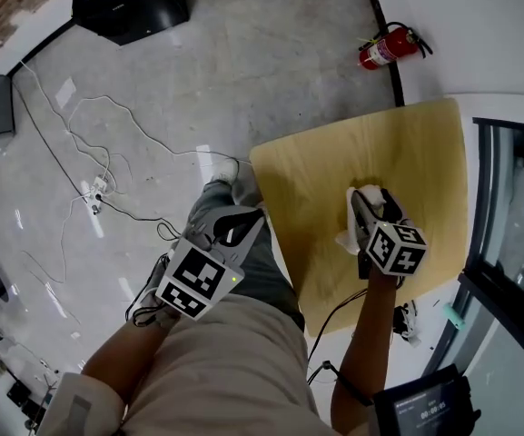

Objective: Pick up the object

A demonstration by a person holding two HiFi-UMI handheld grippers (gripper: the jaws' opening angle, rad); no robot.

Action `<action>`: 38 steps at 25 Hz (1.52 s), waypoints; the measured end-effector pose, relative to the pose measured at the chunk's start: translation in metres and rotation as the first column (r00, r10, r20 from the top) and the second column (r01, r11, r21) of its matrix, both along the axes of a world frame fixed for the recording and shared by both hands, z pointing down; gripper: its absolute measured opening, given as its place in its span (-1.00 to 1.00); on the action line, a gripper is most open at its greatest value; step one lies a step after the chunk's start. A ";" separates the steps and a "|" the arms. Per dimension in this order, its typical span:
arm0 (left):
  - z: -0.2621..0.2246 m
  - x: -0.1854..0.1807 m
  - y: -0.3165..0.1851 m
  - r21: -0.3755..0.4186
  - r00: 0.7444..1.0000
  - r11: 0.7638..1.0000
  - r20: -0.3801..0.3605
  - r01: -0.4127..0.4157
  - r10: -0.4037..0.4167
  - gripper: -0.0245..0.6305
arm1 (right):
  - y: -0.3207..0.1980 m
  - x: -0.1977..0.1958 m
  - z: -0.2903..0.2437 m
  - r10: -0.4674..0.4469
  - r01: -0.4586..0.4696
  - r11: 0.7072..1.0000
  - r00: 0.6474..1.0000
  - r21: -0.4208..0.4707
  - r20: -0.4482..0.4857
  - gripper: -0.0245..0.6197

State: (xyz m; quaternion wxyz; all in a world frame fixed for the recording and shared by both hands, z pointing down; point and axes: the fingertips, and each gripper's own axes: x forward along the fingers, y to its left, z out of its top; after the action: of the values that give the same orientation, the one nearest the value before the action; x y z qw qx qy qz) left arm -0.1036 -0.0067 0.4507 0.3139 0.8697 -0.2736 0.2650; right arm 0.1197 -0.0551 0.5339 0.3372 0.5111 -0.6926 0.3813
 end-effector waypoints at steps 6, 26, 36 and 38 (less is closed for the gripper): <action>0.000 0.029 0.016 -0.016 0.992 0.992 -0.019 -0.127 0.127 -0.74 | -0.002 0.030 -0.042 0.241 -0.297 0.939 0.928 0.176 0.284 -0.01; -0.020 0.263 0.086 0.153 0.510 0.552 -0.245 -0.820 0.825 0.26 | 0.075 0.030 -0.152 0.094 -0.234 0.780 0.961 0.580 0.261 -0.01; -0.120 0.287 0.095 0.384 0.460 0.523 -0.249 -0.761 0.852 0.16 | 0.090 0.028 -0.269 0.119 -0.140 0.618 0.989 0.774 0.083 -0.02; -0.155 0.289 0.091 0.430 0.471 0.569 -0.320 -0.701 0.822 0.04 | 0.093 0.023 -0.301 0.142 -0.074 0.587 0.990 0.806 -0.012 -0.02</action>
State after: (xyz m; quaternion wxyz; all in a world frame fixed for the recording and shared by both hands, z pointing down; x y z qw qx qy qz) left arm 0.1858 0.0841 0.2958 0.1120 0.9657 0.2049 0.1136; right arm 0.1423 0.0381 0.2330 0.0726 0.6631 -0.7445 0.0286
